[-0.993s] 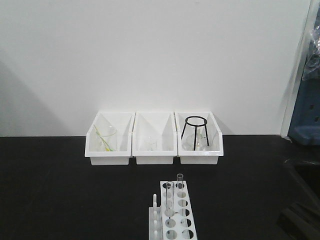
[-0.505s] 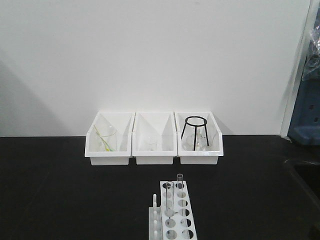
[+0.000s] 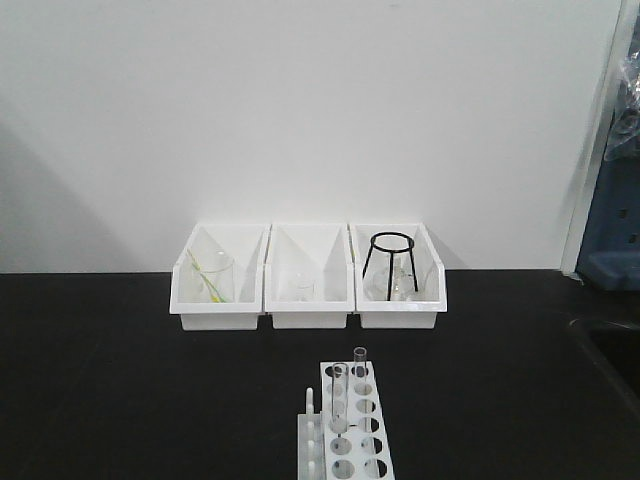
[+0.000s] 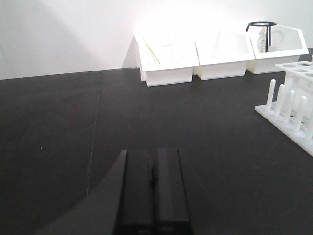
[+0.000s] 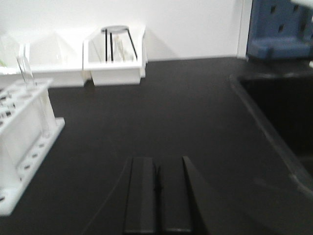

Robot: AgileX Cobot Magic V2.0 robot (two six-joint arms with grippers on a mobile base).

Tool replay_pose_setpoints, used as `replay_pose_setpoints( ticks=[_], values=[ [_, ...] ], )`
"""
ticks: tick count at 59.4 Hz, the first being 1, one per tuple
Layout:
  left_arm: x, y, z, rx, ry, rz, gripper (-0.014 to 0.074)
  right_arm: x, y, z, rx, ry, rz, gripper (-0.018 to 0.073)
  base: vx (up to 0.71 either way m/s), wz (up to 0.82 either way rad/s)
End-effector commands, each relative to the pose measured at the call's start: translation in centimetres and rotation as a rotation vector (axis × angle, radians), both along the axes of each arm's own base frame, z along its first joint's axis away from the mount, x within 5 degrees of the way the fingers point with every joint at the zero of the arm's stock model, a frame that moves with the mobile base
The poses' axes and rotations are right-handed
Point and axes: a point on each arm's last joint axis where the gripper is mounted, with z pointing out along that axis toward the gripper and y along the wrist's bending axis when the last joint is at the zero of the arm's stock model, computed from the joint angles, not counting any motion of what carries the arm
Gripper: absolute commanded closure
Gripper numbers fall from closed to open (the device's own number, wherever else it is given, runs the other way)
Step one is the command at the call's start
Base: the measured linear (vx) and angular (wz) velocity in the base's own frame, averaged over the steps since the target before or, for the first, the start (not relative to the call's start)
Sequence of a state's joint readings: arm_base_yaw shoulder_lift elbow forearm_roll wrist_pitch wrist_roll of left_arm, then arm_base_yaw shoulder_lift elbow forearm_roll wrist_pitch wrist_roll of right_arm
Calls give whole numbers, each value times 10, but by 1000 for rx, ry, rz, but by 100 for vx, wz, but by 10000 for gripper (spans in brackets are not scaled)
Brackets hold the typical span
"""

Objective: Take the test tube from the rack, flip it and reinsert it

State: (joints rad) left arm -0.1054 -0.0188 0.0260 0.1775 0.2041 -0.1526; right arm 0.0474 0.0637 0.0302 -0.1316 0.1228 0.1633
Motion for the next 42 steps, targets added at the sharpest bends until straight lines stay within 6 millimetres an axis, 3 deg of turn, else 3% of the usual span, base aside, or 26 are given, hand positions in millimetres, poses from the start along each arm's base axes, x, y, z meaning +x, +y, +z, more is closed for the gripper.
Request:
replay_pose_setpoints(
  ticks=[1, 42],
  values=[
    [0, -1, 9, -22, -90, -14, 602, -4, 0, 8, -15, -117, 2, 570, 0, 0],
    [0, -1, 9, -22, -90, -14, 602, -6, 0, 10, -14, -146, 1, 570, 0, 0]
  ],
)
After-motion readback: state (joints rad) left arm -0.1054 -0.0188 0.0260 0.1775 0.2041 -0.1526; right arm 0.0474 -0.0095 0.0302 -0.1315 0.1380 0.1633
